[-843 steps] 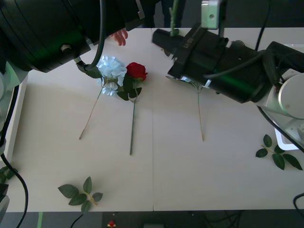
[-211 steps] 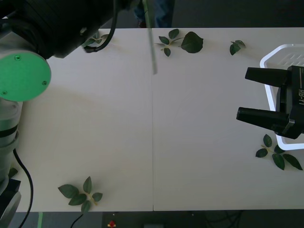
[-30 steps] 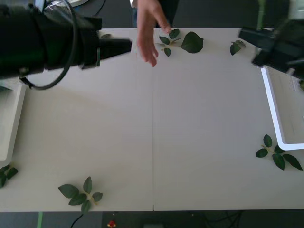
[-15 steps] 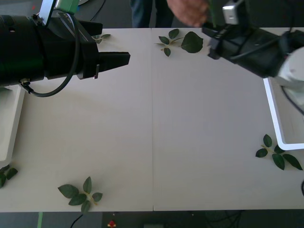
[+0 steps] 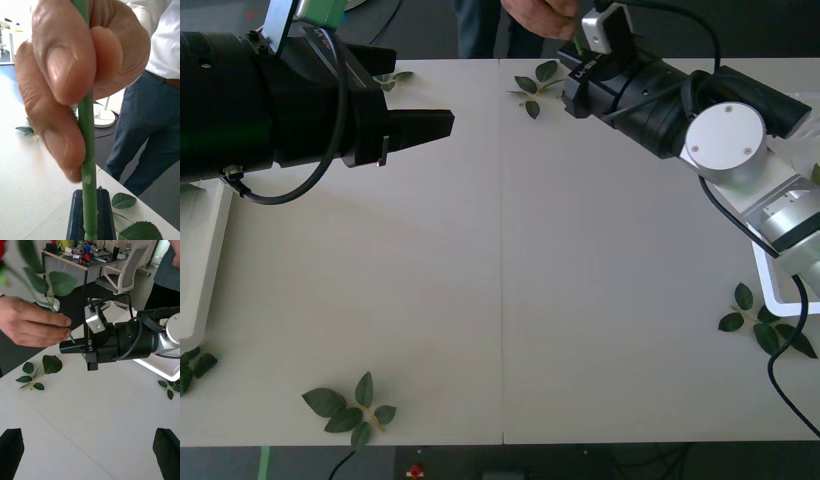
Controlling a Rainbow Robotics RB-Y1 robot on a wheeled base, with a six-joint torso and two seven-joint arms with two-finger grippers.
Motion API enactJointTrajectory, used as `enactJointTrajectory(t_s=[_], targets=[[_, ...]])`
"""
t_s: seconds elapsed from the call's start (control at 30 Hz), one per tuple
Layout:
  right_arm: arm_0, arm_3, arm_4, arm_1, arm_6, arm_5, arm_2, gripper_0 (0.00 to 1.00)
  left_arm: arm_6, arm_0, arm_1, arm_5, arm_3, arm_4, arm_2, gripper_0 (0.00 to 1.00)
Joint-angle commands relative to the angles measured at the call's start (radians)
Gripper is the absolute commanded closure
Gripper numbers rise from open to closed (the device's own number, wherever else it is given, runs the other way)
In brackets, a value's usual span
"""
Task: Place the red flowers into the right box and the blue flowers into the left box. If a person shows an open palm, hand one flower to the person first, then continue sorting.
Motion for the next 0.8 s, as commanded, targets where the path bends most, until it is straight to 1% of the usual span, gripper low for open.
enactJointTrajectory(t_s=[0.03, 0.07, 0.1, 0.27, 0.4, 0.5, 0.6, 0.63, 0.7, 0.8], targets=[[-0.044, -0.007, -0.026, 0.021, -0.016, -0.012, 0.003, 0.46, 0.049, 0.01, 0.024, -0.004, -0.023, 0.01, 0.014, 0.0], [-0.044, -0.007, -0.035, 0.021, -0.016, -0.012, 0.004, 0.07, 0.049, 0.01, 0.024, -0.004, -0.023, 0.01, 0.014, 0.0], [-0.044, -0.007, -0.04, 0.021, -0.016, -0.012, 0.003, 0.0, 0.049, 0.01, 0.024, -0.004, -0.023, 0.01, 0.014, 0.0], [-0.044, -0.007, -0.05, 0.019, -0.016, -0.012, 0.006, 0.0, 0.044, 0.017, 0.017, -0.004, -0.022, 0.013, 0.01, 0.0], [-0.044, -0.007, -0.052, 0.019, -0.016, -0.012, 0.006, 0.0, 0.035, 0.009, 0.048, -0.007, -0.023, 0.014, 0.01, 0.0], [-0.044, -0.007, -0.058, 0.021, -0.016, -0.012, 0.006, 0.0, 0.032, 0.004, 0.119, -0.016, -0.025, 0.026, 0.01, 0.0], [-0.044, -0.007, -0.066, 0.018, -0.016, -0.006, 0.007, 0.0, 0.009, 0.01, 0.212, -0.024, -0.026, 0.045, 0.008, 0.0], [-0.044, -0.007, -0.086, 0.013, -0.016, 0.011, 0.006, 0.0, -0.025, 0.023, 0.257, -0.033, -0.025, 0.076, 0.008, 0.0], [-0.044, -0.007, -0.124, -0.004, -0.016, 0.036, 0.006, 0.0, -0.066, 0.047, 0.309, -0.059, -0.019, 0.117, 0.008, 0.0], [-0.042, -0.007, -0.216, -0.038, -0.016, 0.12, -0.017, 0.0, -0.134, 0.106, 0.387, -0.128, -0.014, 0.171, 0.008, 0.0]])
